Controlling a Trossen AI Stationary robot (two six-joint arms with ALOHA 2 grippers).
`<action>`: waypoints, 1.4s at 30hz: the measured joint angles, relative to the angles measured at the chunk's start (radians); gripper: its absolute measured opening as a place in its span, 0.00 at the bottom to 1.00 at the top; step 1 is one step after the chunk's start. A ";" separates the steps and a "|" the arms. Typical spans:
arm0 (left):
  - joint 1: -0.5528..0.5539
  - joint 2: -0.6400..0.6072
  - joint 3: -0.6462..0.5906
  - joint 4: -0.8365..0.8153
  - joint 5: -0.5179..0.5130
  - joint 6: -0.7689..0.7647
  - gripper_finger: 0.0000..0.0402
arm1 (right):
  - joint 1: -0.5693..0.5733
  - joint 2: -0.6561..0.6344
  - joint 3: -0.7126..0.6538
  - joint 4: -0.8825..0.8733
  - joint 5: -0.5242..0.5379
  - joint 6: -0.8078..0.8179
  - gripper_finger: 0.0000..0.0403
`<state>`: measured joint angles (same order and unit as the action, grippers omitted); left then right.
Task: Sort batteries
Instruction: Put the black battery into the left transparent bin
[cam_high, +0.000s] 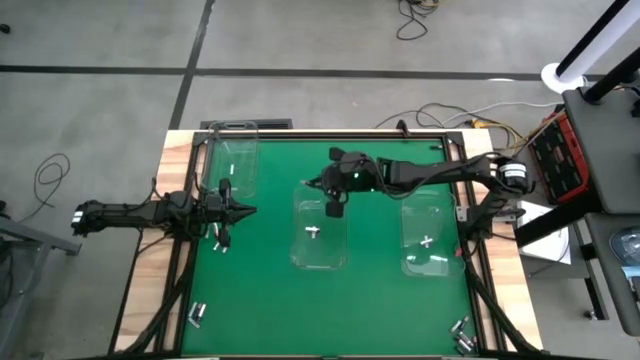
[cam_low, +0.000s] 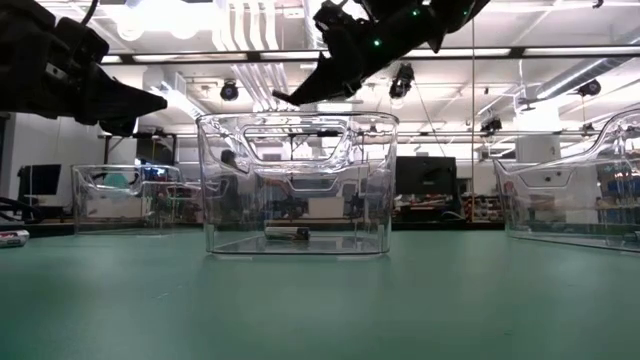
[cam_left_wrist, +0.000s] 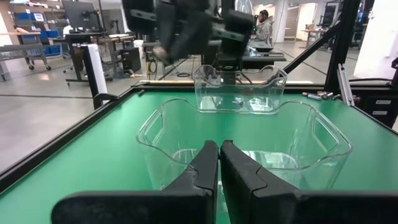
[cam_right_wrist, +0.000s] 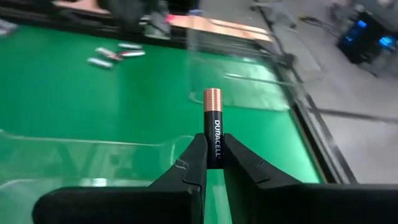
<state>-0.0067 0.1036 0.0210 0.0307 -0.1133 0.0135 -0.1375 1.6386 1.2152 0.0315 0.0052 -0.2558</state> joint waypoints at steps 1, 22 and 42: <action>0.000 0.000 0.000 -0.001 0.000 0.000 0.00 | 0.008 0.003 -0.001 0.002 -0.008 -0.009 0.07; 0.000 0.002 0.000 0.350 -0.003 -0.044 0.00 | 0.093 0.005 -0.005 0.038 -0.016 -0.054 0.07; 0.002 0.112 -0.009 0.516 -0.116 -0.046 0.17 | 0.140 0.005 -0.007 0.247 -0.017 -0.056 0.07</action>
<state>-0.0048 0.2151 0.0122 0.5469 -0.2296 -0.0325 0.0025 1.6440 1.2079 0.2786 -0.0116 -0.3114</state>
